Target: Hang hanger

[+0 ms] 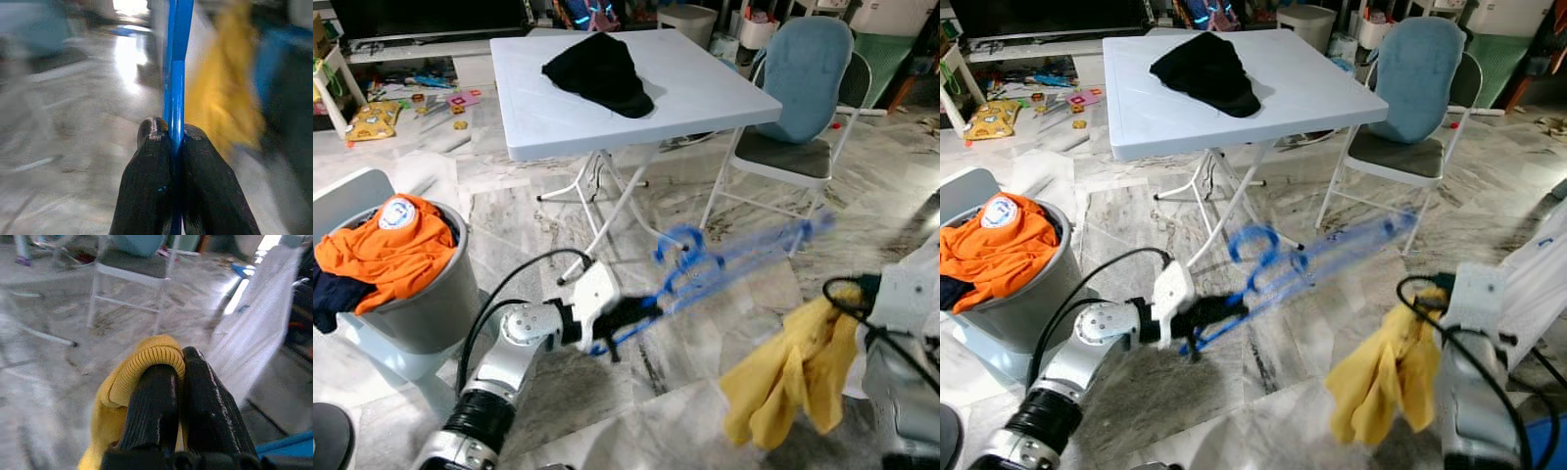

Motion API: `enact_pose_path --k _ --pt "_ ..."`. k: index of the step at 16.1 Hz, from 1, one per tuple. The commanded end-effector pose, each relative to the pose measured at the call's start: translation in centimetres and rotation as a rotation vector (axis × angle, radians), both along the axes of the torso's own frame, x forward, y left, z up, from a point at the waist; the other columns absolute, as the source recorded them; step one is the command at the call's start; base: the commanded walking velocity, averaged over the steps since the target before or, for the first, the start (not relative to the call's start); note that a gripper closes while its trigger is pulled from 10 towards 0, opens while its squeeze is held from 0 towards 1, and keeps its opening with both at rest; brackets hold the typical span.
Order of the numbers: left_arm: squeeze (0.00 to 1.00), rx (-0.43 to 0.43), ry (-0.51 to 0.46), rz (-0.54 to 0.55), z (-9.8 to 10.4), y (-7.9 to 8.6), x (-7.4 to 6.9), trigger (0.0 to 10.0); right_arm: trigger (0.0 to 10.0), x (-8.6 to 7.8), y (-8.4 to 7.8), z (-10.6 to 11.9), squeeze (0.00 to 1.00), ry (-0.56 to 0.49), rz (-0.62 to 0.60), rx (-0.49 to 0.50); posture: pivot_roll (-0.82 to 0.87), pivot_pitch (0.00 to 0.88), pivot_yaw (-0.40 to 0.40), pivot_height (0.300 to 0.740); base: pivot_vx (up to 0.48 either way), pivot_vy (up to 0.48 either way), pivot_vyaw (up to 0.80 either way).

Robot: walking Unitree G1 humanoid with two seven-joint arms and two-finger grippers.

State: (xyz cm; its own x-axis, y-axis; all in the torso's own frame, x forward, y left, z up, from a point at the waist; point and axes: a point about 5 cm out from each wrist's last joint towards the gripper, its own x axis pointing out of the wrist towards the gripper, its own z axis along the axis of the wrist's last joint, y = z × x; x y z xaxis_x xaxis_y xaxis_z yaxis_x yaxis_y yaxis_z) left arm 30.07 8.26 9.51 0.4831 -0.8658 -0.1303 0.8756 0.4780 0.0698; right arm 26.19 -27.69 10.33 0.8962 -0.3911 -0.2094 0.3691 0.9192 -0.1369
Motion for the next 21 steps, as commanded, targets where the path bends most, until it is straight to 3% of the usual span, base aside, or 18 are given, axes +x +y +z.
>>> enact_pose_path --k 1,2,3,6,7,10,17,18,19,20,21 --pt "0.0 -0.041 -0.007 0.132 0.7 0.2 0.7 10.0 0.0 0.4 1.0 2.4 0.0 -0.136 0.073 -0.002 0.01 0.0 -0.07 0.74 0.0 0.0 0.0" --pt "0.0 -0.076 0.051 0.223 0.6 -0.1 0.8 10.0 0.0 0.0 2.1 2.9 0.0 -0.197 0.128 0.029 0.02 0.0 -0.067 0.74 0.0 0.0 0.0" --pt "0.0 -0.082 0.067 0.238 0.5 -0.4 0.5 10.0 0.0 -0.1 2.6 3.3 0.0 -0.225 0.151 0.036 0.02 0.0 -0.065 0.74 0.0 0.0 0.0" --pt "0.0 -0.049 0.028 0.344 0.1 -0.9 -0.1 10.0 0.0 -0.5 4.2 4.3 0.0 -0.311 0.21 0.045 0.01 0.0 -0.054 0.74 0.0 0.0 0.0" --pt "0.0 -0.046 0.046 0.453 0.0 -0.4 0.1 10.0 0.0 -0.9 4.8 4.5 0.0 -0.336 0.211 0.047 0.01 0.0 -0.047 0.74 0.0 0.0 0.0" --pt "0.0 -0.07 0.083 0.607 0.1 0.8 0.7 10.0 0.0 -1.8 5.9 4.2 0.0 -0.356 0.23 0.051 0.01 0.0 -0.043 0.74 0.0 0.0 0.0" --pt "0.0 -0.101 0.116 0.642 0.4 1.0 1.2 10.0 0.0 -1.2 6.3 4.9 0.0 -0.376 0.281 0.003 0.01 0.0 -0.049 0.74 0.215 0.0 0.13" --pt "0.0 -0.106 0.117 0.646 0.4 1.0 1.4 10.0 2.0 -1.2 6.4 4.9 0.0 -0.376 0.282 0.009 0.02 0.0 -0.05 0.74 0.401 0.0 0.65" --pt "0.0 -0.113 0.122 0.647 0.5 1.1 1.5 10.0 5.8 -1.1 6.4 4.8 0.0 -0.372 0.288 0.009 0.02 0.0 -0.051 0.74 0.409 0.0 0.52" --pt "0.0 -0.119 0.131 0.643 0.5 1.0 1.5 10.0 8.4 -1.0 6.4 4.8 0.0 -0.368 0.29 0.01 0.02 0.0 -0.05 0.74 0.435 0.0 0.42" --pt "0.0 -0.118 0.132 0.643 0.5 1.0 1.5 10.0 10.0 -0.9 6.5 4.8 0.0 -0.366 0.292 0.011 0.02 0.0 -0.05 0.74 0.442 0.0 0.0"
